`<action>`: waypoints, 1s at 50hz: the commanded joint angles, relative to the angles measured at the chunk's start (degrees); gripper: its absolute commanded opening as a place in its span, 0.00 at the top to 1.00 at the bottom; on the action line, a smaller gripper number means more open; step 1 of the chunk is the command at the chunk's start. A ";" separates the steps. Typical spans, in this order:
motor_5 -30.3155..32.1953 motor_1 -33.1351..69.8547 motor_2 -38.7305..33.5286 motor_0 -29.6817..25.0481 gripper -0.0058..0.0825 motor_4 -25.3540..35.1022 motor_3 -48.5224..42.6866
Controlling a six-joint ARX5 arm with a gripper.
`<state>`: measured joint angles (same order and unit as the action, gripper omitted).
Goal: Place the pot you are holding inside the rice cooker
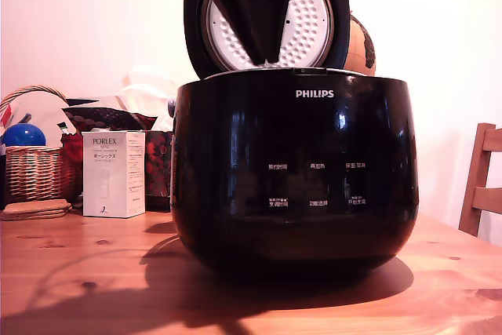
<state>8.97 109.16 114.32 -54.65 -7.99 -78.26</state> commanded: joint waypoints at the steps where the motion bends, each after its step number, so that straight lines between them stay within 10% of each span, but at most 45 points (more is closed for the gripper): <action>1: -4.81 -1.66 1.95 -0.24 0.69 0.07 0.15; 11: -15.08 -1.66 6.01 -0.22 0.70 0.00 0.15; 23: -17.73 -1.66 11.06 0.35 0.97 -1.20 0.15; 50: -17.51 -5.51 16.52 10.23 0.96 -9.64 0.17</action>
<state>-8.51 106.26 130.69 -45.76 -17.08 -78.24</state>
